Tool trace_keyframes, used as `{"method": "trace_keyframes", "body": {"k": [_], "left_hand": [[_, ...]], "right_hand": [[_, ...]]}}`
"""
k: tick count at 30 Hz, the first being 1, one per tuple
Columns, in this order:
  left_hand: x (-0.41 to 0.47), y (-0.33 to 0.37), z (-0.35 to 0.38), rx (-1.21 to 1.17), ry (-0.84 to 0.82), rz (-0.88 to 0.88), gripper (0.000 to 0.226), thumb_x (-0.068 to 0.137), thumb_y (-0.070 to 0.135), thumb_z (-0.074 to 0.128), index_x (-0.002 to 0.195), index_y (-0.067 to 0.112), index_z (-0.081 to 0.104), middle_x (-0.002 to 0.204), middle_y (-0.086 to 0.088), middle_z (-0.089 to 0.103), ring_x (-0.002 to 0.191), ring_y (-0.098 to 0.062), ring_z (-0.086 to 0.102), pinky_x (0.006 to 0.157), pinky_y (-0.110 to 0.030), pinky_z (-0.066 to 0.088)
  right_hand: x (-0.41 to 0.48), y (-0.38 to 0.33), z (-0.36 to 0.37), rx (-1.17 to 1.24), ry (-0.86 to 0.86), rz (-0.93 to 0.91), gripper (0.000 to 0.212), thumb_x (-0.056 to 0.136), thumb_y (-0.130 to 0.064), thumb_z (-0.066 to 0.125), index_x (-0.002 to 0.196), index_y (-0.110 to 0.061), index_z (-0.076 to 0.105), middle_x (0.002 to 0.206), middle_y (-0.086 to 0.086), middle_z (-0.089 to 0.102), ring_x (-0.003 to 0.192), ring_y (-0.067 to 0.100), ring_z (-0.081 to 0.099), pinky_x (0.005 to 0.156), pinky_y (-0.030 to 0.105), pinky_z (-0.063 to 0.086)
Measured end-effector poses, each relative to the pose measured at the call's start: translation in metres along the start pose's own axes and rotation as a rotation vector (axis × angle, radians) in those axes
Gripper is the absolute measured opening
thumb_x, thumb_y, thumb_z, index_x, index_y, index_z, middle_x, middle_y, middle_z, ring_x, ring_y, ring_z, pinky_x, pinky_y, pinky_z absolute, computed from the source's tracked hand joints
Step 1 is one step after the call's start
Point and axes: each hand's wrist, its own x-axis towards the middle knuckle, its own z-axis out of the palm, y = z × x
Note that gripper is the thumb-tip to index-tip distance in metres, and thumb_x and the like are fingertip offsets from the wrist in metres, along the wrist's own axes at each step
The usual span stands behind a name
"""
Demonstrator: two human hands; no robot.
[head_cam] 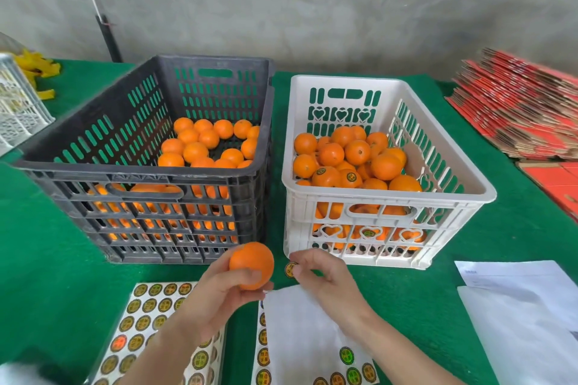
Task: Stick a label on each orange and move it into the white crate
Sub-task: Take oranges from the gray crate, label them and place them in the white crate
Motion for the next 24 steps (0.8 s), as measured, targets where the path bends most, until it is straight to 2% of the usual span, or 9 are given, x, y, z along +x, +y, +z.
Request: {"method": "trace_keyframes", "body": {"k": [3,5,8,12,15,17,20,24], "left_hand": [[-0.008,0.009,0.007,-0.023,-0.108,0.043,0.082,0.04,0.017,0.085,0.119,0.017,0.06,0.107,-0.017,0.062,0.077,-0.03,0.065,0.072,-0.037,0.052],[-0.01,0.012,0.013,-0.041,-0.146,0.036,0.088,0.038,0.027,0.088,0.12,0.013,0.057,0.098,-0.015,0.065,0.075,-0.028,0.063,0.069,-0.036,0.049],[-0.011,0.016,0.021,-0.05,-0.132,0.013,0.084,0.048,0.035,0.078,0.123,0.008,0.051,0.091,-0.013,0.066,0.071,-0.026,0.061,0.066,-0.035,0.046],[-0.012,0.02,0.025,-0.013,-0.118,0.007,0.081,0.05,0.038,0.074,0.12,0.006,0.049,0.087,-0.012,0.066,0.069,-0.024,0.061,0.068,-0.036,0.045],[-0.011,0.021,0.026,0.011,-0.111,-0.002,0.067,0.061,0.031,0.071,0.119,0.005,0.048,0.085,-0.011,0.067,0.067,-0.023,0.061,0.068,-0.037,0.044],[-0.01,0.022,0.027,0.051,-0.103,-0.007,0.061,0.065,0.03,0.065,0.117,0.005,0.047,0.083,-0.011,0.066,0.064,-0.022,0.06,0.063,-0.034,0.043],[-0.008,0.025,0.029,0.122,-0.111,0.005,0.055,0.063,0.03,0.067,0.109,0.008,0.046,0.078,-0.007,0.064,0.061,-0.02,0.057,0.053,-0.027,0.042],[-0.006,0.032,0.031,0.234,-0.148,0.009,0.064,0.052,0.041,0.068,0.102,0.009,0.045,0.075,-0.009,0.058,0.059,-0.021,0.052,0.049,-0.025,0.039]], "right_hand": [[-0.002,-0.02,-0.009,-0.075,-0.124,-0.156,0.018,0.09,-0.019,0.059,0.075,-0.03,0.057,0.118,-0.019,0.053,0.107,-0.009,0.049,0.091,0.017,0.044],[-0.002,-0.029,-0.011,-0.215,-0.151,-0.237,0.021,0.09,-0.022,0.058,0.074,-0.036,0.053,0.12,-0.022,0.047,0.113,-0.012,0.042,0.097,0.019,0.04],[-0.003,-0.035,-0.009,-0.361,-0.146,-0.305,0.022,0.09,-0.028,0.057,0.075,-0.04,0.048,0.121,-0.023,0.042,0.116,-0.014,0.035,0.099,0.018,0.034],[-0.003,-0.037,-0.005,-0.448,-0.117,-0.328,0.02,0.09,-0.033,0.054,0.075,-0.039,0.044,0.116,-0.025,0.039,0.113,-0.015,0.033,0.091,0.008,0.029],[-0.004,-0.038,-0.004,-0.548,-0.088,-0.343,0.018,0.092,-0.036,0.051,0.077,-0.038,0.041,0.112,-0.024,0.038,0.106,-0.012,0.036,0.085,0.005,0.029],[-0.005,-0.038,-0.005,-0.62,-0.075,-0.361,0.015,0.093,-0.038,0.05,0.081,-0.035,0.04,0.112,-0.021,0.038,0.1,-0.007,0.038,0.084,0.009,0.032],[-0.006,-0.04,-0.008,-0.663,-0.055,-0.356,0.015,0.093,-0.04,0.049,0.083,-0.033,0.04,0.111,-0.018,0.043,0.096,-0.001,0.042,0.084,0.018,0.038],[-0.006,-0.045,-0.015,-0.68,-0.076,-0.327,0.018,0.092,-0.041,0.051,0.08,-0.033,0.039,0.104,-0.014,0.048,0.091,0.006,0.045,0.083,0.024,0.04]]}}
